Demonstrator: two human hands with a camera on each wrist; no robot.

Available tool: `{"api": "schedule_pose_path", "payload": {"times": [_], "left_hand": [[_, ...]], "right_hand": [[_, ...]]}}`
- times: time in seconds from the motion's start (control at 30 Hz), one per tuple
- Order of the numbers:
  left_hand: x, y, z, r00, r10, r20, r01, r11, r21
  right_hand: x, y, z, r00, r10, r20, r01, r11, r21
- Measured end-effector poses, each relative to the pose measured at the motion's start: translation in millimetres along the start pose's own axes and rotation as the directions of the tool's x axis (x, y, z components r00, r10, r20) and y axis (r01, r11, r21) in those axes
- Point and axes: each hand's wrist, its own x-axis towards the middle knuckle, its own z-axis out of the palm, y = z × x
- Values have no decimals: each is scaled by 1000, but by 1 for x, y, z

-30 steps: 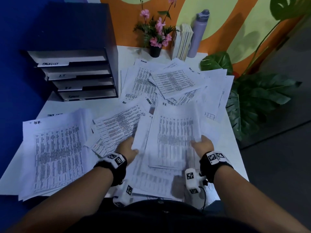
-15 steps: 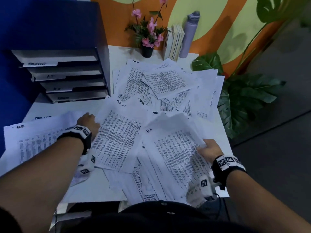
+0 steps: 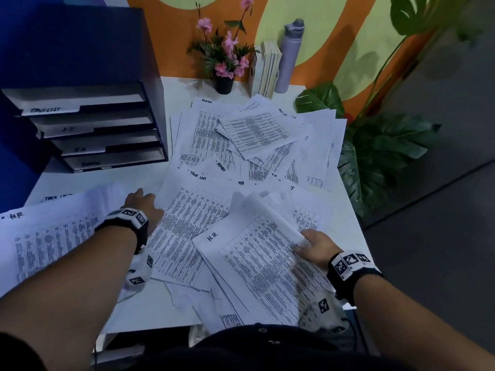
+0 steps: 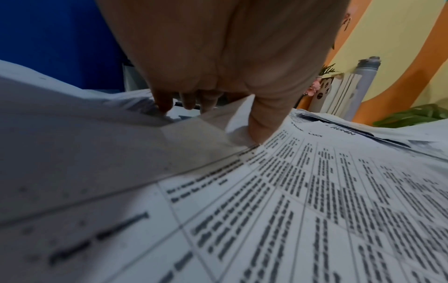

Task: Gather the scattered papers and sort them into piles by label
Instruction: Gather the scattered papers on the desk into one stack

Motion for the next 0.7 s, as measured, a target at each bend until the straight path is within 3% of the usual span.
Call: {"api": "schedule_pose_path", "payload": {"times": [0.17,0.33,0.43,0.57,0.7], "left_hand": [[12,3,-7,998,4,58,-3,1000,-28],[10,11,-2,998,8,57,-7,1000,-18],[6,11,2,999,42,20,-41,999,-26],[-9,14,7,998,67,-21,-67,997,-42],[-23,27,22,995,58,-82,-66,993,-96]], "right_hand": [[7,8,4,999,-19,-27,20,999,51],[8,2,16,998,51,-20,-45,970,239],[10,-7,14,984,106,-147,-53,944,325],[17,1,-4,917,225,-329,-96,926,366],[20,15,-8,896,305,-323,-138,883,449]]}}
